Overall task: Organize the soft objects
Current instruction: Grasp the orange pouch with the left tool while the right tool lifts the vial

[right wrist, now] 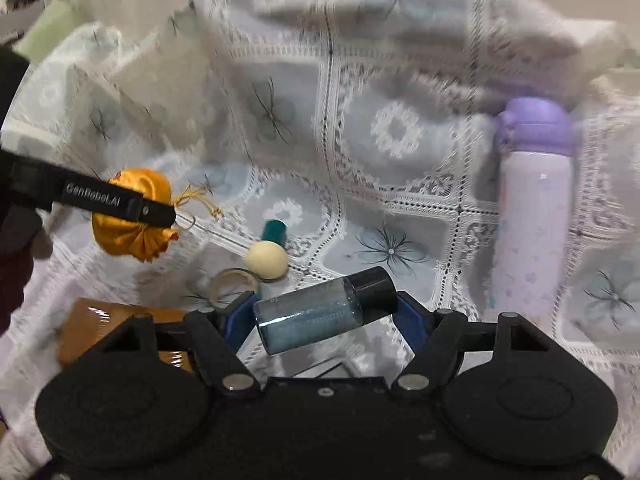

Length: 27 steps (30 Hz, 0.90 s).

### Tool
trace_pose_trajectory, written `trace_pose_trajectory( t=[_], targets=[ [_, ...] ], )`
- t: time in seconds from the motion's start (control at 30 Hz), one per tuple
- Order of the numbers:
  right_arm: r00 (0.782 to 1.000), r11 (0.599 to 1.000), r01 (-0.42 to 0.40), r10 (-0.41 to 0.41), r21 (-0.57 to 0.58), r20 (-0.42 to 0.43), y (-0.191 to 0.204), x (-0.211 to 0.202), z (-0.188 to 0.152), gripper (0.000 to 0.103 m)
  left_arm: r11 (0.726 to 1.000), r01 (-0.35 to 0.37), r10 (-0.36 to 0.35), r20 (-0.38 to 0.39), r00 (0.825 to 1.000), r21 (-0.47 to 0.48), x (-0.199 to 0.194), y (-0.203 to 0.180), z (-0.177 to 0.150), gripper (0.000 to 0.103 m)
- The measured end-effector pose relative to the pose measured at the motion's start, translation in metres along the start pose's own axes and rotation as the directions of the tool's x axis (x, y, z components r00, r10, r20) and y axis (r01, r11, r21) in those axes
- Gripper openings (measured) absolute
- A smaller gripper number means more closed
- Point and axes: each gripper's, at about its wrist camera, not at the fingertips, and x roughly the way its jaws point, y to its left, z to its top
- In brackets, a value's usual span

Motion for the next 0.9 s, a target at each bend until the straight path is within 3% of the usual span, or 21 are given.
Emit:
trace_pose_trajectory(
  t=[0.23,0.43,0.77,0.9],
  targets=[
    [0.996,0.995,0.0,-0.008,0.096,0.085,0.019,-0.081,-0.025,0.073,0.999,0.029,-0.03,0.07,0.997,0.021,-0.079,-0.01,-0.038,0.07],
    [0.989,0.984,0.014,-0.04,0.178,0.145,0.041,-0.151,-0.066,0.073,0.999,0.049,-0.051,0.106,0.993,0.015,-0.135,-0.014,-0.08,0.07],
    [0.985,0.95,0.025,-0.077,0.311,0.155,0.071,-0.222,-0.14,0.073,0.998,0.062,-0.061,0.074,0.995,-0.01,-0.184,-0.02,-0.159,0.07],
    [0.983,0.94,0.03,-0.089,0.341,0.159,0.084,-0.244,-0.167,0.073,1.0,0.028,-0.028,0.059,0.998,0.002,-0.192,-0.028,-0.187,0.07]
  ],
)
